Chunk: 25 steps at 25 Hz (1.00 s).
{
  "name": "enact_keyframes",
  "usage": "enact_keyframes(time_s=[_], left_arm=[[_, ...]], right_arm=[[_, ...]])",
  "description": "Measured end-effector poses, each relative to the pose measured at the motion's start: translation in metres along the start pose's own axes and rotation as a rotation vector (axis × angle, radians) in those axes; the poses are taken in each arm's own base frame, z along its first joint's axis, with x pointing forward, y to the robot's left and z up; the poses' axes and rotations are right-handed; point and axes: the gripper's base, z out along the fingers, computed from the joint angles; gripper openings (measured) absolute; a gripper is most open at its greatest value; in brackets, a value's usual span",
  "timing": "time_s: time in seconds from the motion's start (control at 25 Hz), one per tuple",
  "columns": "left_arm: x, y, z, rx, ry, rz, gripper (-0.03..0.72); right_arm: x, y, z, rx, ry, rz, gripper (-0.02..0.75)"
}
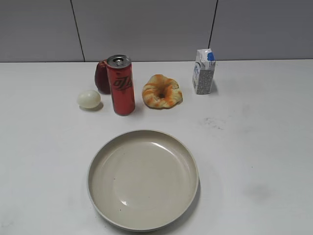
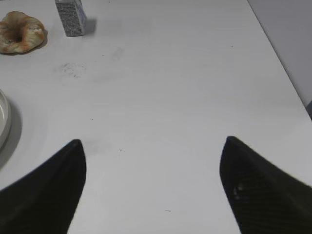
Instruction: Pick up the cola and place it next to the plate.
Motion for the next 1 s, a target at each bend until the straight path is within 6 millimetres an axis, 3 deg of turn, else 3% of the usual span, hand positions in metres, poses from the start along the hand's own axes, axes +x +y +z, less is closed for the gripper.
enact_keyframes(time_s=[0.4, 0.56, 0.72, 0.88, 1.0], left_arm=[[0.000, 0.000, 0.000, 0.000, 0.000, 0.000, 0.237], [0.000, 0.000, 0.000, 0.000, 0.000, 0.000, 0.237], [0.000, 0.000, 0.000, 0.000, 0.000, 0.000, 0.237], [0.000, 0.000, 0.000, 0.000, 0.000, 0.000, 0.237], [0.000, 0.000, 0.000, 0.000, 0.000, 0.000, 0.237]], right_arm=[[0.000, 0.000, 0.000, -0.001, -0.001, -0.001, 0.626], [-0.012, 0.000, 0.005, 0.001, -0.009, 0.000, 0.621], [-0.041, 0.000, 0.030, 0.006, -0.066, 0.009, 0.615], [-0.072, 0.001, 0.070, -0.024, -0.102, 0.078, 0.605], [-0.093, 0.004, 0.102, -0.055, -0.032, 0.110, 0.598]])
